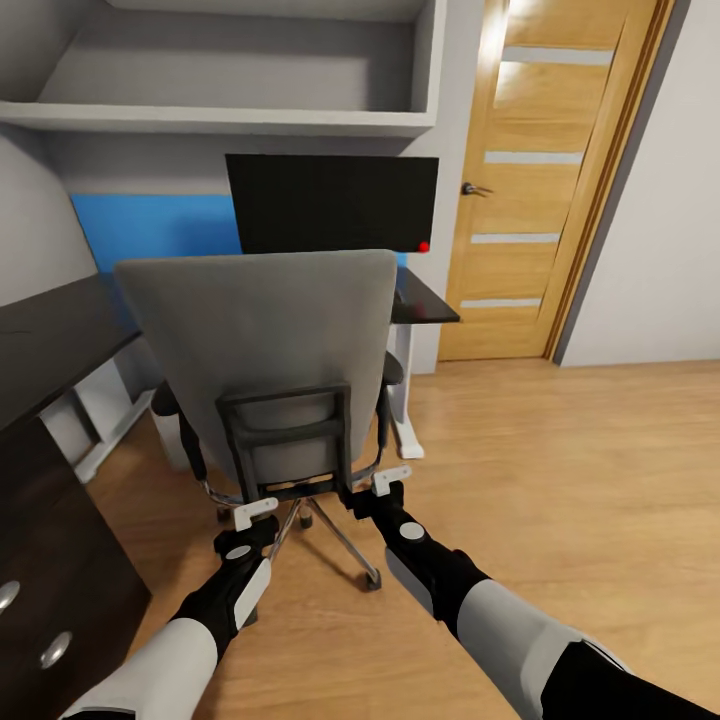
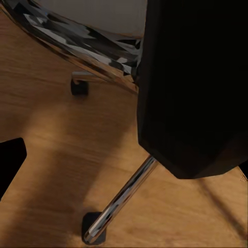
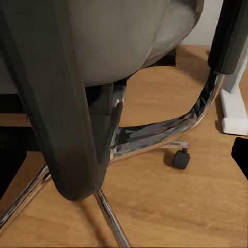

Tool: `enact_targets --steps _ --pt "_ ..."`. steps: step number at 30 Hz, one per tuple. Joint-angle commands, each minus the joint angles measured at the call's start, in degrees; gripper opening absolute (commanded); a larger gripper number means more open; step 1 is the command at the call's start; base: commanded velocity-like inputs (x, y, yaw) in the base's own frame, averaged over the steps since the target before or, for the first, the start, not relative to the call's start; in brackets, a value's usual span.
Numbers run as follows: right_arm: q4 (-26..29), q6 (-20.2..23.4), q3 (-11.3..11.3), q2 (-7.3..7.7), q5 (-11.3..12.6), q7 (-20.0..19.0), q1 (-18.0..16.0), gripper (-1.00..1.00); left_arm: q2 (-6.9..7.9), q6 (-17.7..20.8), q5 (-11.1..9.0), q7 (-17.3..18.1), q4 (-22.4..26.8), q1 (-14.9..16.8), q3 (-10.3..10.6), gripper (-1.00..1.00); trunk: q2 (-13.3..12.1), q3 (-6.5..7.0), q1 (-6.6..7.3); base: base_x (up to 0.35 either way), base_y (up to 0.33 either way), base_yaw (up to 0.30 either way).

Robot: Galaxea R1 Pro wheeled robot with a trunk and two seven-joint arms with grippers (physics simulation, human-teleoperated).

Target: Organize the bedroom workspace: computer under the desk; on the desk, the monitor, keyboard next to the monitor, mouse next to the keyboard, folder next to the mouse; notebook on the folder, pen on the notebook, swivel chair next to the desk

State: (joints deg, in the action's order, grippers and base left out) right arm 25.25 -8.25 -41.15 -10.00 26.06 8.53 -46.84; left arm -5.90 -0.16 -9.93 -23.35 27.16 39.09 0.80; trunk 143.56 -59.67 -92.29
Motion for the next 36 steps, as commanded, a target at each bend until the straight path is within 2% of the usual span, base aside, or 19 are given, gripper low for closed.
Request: enact_targets --steps 1,22,30,36 --pt "-0.1 -0.4 -0.3 0.0 0.6 0.4 -0.1 1.0 0.01 0.0 -0.4 -0.2 0.1 0.0 0.1 1.0 0.0 -0.05 -0.02 0.329 0.077 0.0" --pt "-0.1 -0.4 -0.4 0.0 0.6 0.3 -0.1 1.0 0.01 0.0 -0.4 -0.2 0.1 0.0 0.1 1.0 0.0 -0.05 -0.02 0.313 0.022 0.0" --pt "-0.1 -0.4 -0.4 0.0 0.6 0.3 -0.1 1.0 0.01 0.1 -0.4 -0.2 0.1 0.0 0.1 1.0 0.0 -0.05 -0.02 0.037 0.0 0.0" --pt "-0.2 -0.4 -0.3 0.0 0.6 0.3 -0.1 1.0 -0.07 0.3 -0.4 -0.2 0.1 0.0 0.1 1.0 0.0 -0.05 -0.02 -0.231 0.0 0.0"
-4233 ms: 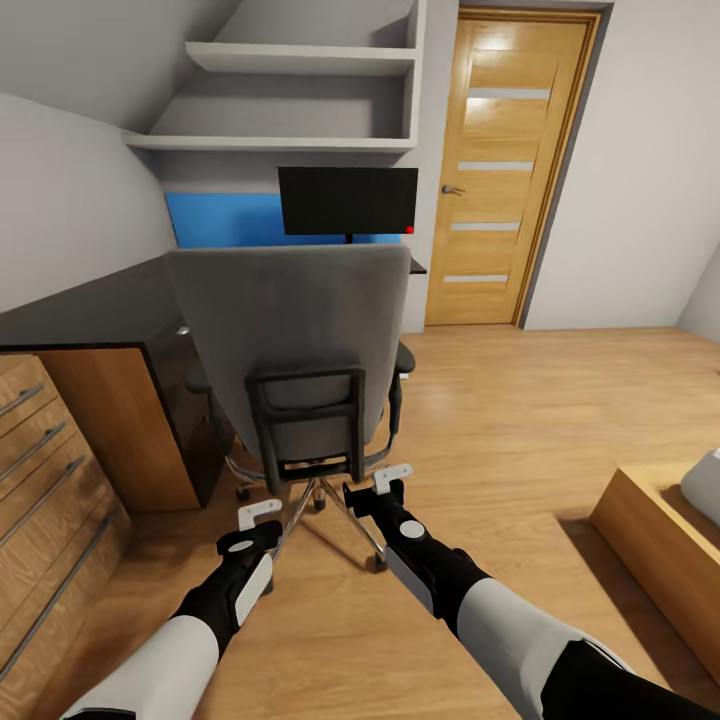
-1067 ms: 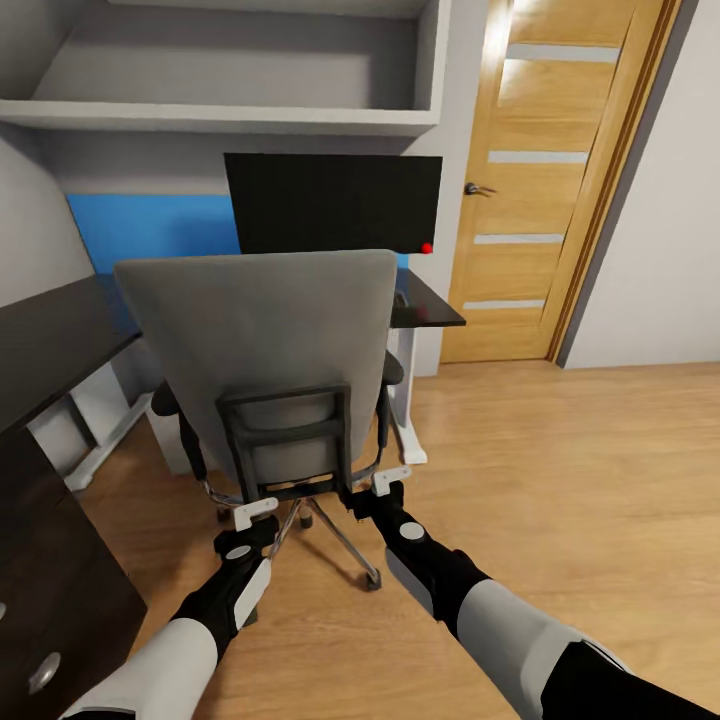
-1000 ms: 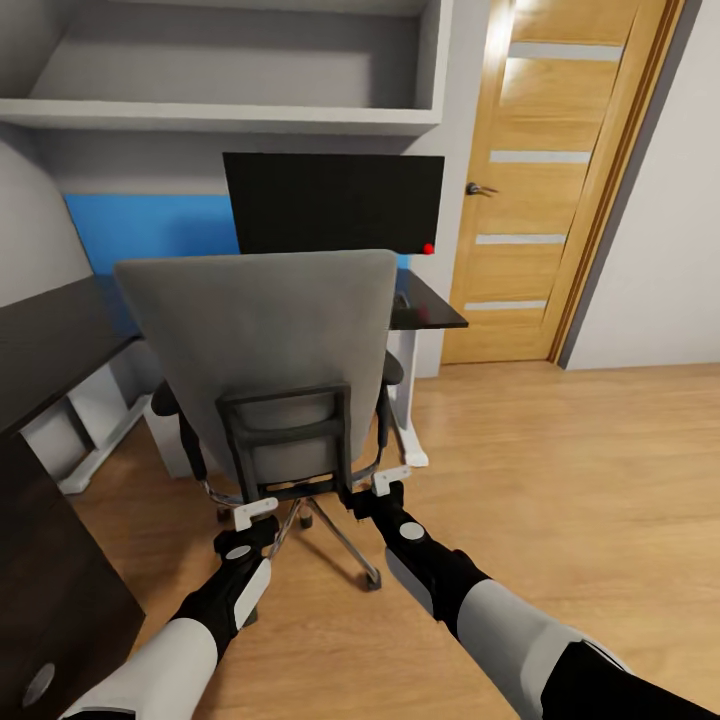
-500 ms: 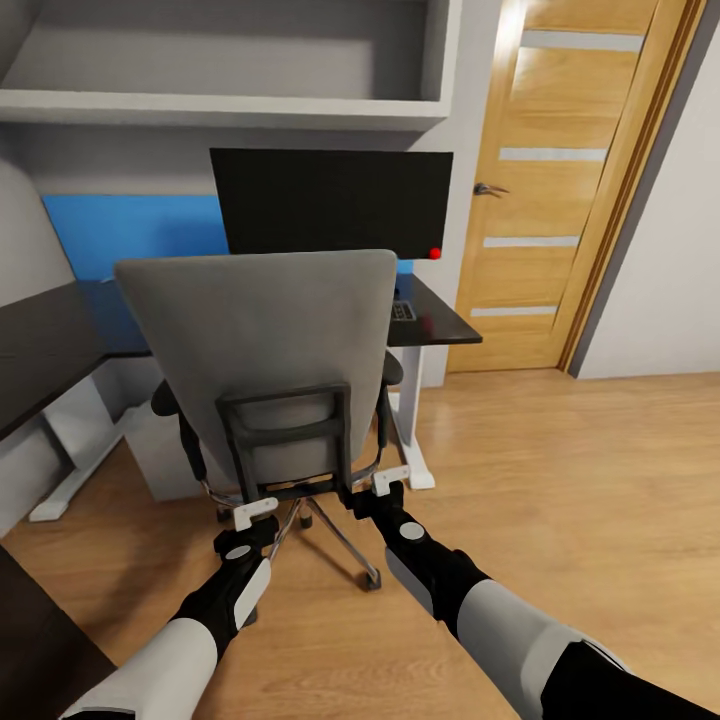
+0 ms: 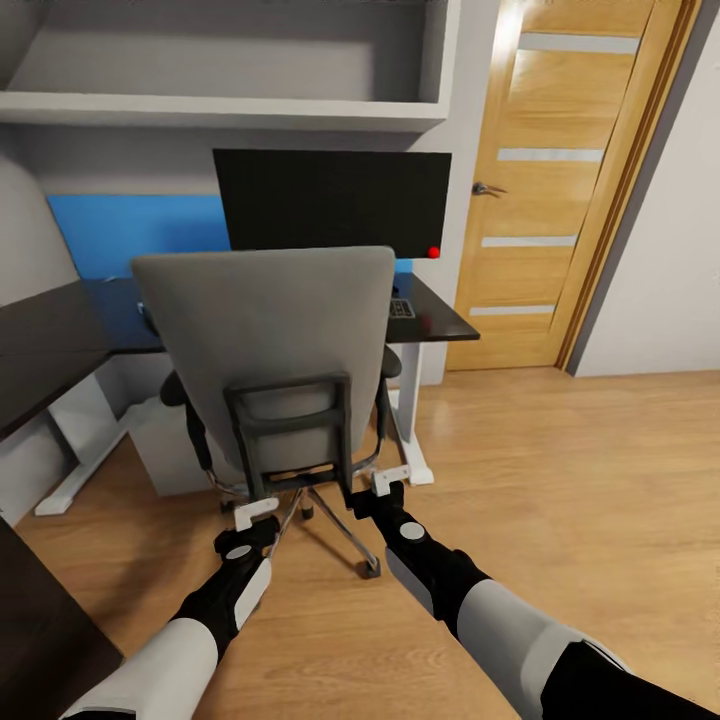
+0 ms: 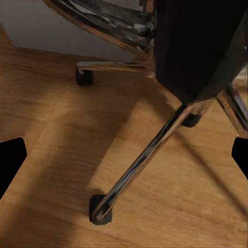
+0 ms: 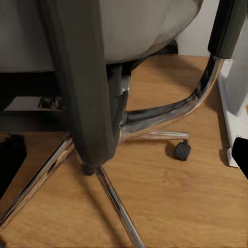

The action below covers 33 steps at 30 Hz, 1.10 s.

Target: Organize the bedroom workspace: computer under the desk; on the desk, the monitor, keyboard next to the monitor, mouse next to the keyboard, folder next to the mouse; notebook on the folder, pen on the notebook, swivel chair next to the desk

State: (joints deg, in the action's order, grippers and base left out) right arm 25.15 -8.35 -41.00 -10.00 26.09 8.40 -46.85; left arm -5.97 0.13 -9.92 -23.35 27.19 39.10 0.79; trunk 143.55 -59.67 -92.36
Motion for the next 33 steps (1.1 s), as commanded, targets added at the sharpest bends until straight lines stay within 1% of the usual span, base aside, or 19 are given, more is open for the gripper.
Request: enact_targets --steps 1,15,28,33 --pt "-0.1 -0.3 -0.5 0.0 0.6 0.4 -0.1 1.0 0.0 0.0 -0.4 -0.2 0.1 0.0 0.1 1.0 0.0 -0.05 0.04 -0.309 0.0 0.0" --pt "-0.1 -0.2 -0.5 0.0 0.6 0.1 -0.1 1.0 0.08 0.0 -0.5 -0.2 0.1 0.0 0.0 1.0 0.0 -0.05 0.04 -0.331 0.0 0.0" --pt "-0.1 -0.3 -0.5 0.0 0.5 0.2 -0.1 1.0 0.08 0.0 -0.5 -0.2 0.1 0.0 0.0 1.0 -0.1 2.83 0.38 -0.335 0.0 0.0" --pt "-0.2 -0.3 -0.5 0.0 0.5 0.2 -0.1 1.0 0.08 0.0 -0.5 -0.2 0.1 0.0 -0.1 1.0 -0.2 3.94 0.51 -0.203 0.0 0.0"
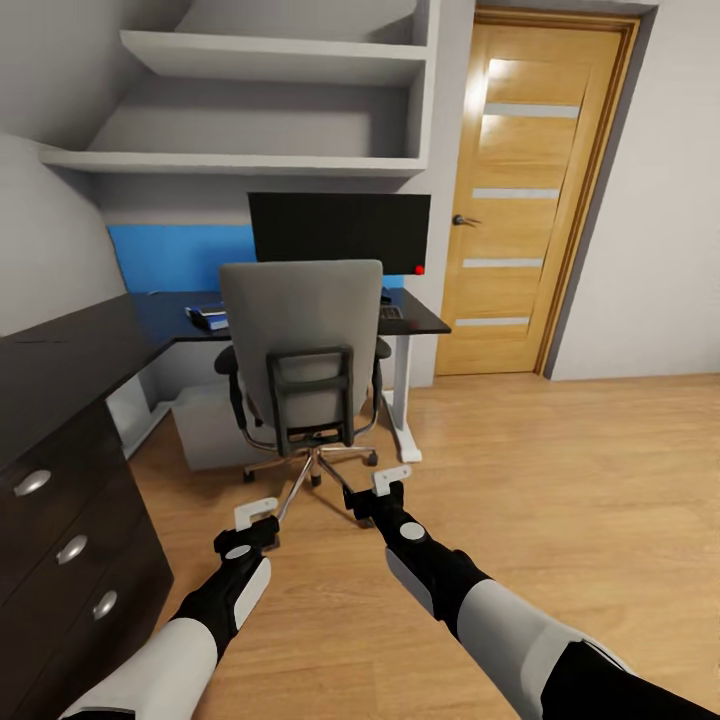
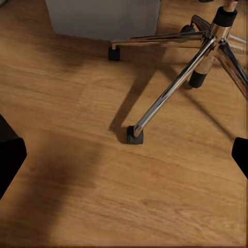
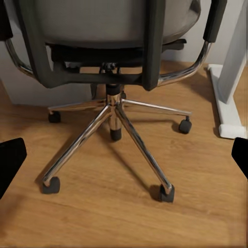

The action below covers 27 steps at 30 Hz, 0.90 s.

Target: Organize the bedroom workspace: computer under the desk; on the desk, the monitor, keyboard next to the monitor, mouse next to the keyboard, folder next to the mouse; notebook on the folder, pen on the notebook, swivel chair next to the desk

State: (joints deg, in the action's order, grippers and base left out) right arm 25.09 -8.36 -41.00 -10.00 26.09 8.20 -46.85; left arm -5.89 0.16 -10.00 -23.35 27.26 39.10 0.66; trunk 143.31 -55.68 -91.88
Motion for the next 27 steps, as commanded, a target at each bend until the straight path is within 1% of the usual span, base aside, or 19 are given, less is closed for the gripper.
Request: enact_targets --steps 1,7,11,15,16,22,27 --pt "-0.1 -0.3 -0.5 0.0 0.5 0.4 -0.1 1.0 0.0 0.0 -0.4 -0.2 0.1 0.0 0.1 1.0 0.0 0.17 0.05 -0.1 0.0 0.0" --pt "-0.1 -0.3 -0.4 0.0 0.5 0.4 -0.1 1.0 -0.04 0.0 -0.5 -0.3 0.1 0.0 0.1 1.0 -0.1 1.5 0.2 -0.041 0.0 0.0" --pt "-0.1 -0.5 -0.4 0.0 0.5 0.4 -0.1 1.0 -0.07 0.0 -0.5 -0.3 0.2 0.0 0.0 1.0 -1.7 2.22 1.08 -0.01 0.0 0.0" --pt "-0.1 -1.4 -0.4 0.0 0.5 0.4 -0.1 1.0 -0.08 0.0 -0.5 -0.3 0.2 0.0 0.0 1.0 -3.3 2.94 1.96 -0.003 0.0 0.0" --pt "-0.6 -2.5 -0.4 0.0 0.5 0.4 -0.1 1.0 -0.08 0.0 -0.5 -0.3 0.2 0.0 0.0 1.0 -3.7 3.12 2.18 0.0 0.0 0.0" --pt "-0.8 -3.2 -0.4 0.0 0.5 0.3 -0.1 1.0 -0.09 0.1 -0.5 -0.4 0.3 0.0 0.0 1.0 -6.1 4.19 3.5 -0.002 0.0 0.0" --pt "-1.4 -4.4 -0.4 0.0 0.5 0.3 -0.1 1.0 -0.09 0.2 -0.5 -0.4 0.2 0.0 0.0 1.0 -8.1 5.09 4.6 -0.252 0.0 0.0"
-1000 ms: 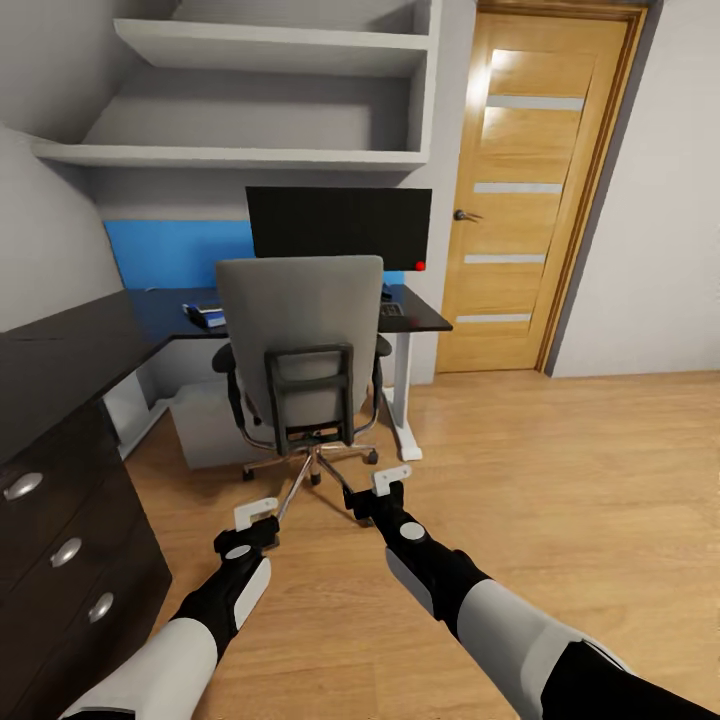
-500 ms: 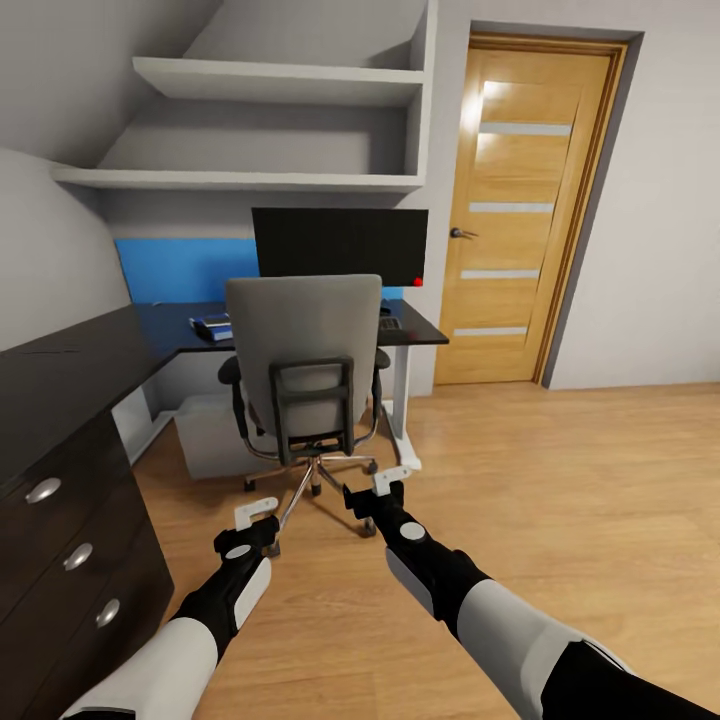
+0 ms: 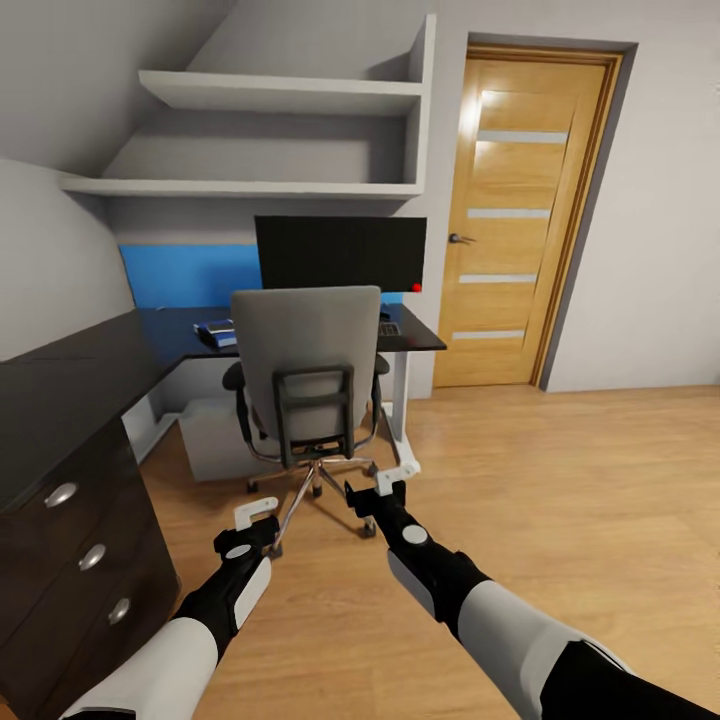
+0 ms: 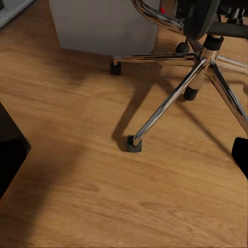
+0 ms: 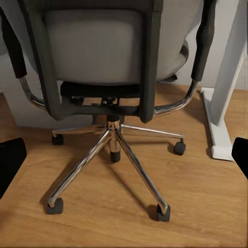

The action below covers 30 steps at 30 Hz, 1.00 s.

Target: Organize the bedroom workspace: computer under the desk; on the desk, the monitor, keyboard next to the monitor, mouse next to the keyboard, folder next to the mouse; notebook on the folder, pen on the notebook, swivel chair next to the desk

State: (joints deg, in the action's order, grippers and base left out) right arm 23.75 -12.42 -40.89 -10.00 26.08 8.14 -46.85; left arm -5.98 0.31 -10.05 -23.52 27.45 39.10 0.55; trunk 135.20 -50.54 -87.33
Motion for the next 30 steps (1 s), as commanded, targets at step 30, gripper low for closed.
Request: enact_targets --steps 30 --pt "-25.0 -30.1 -0.1 1.42 2.6 0.8 16.0 1.0 2.82 -24.9 -0.2 -0.4 -26.3 -13.7 0.2 1.0 -12.0 5.33 6.64 -0.13 0.0 0.0"
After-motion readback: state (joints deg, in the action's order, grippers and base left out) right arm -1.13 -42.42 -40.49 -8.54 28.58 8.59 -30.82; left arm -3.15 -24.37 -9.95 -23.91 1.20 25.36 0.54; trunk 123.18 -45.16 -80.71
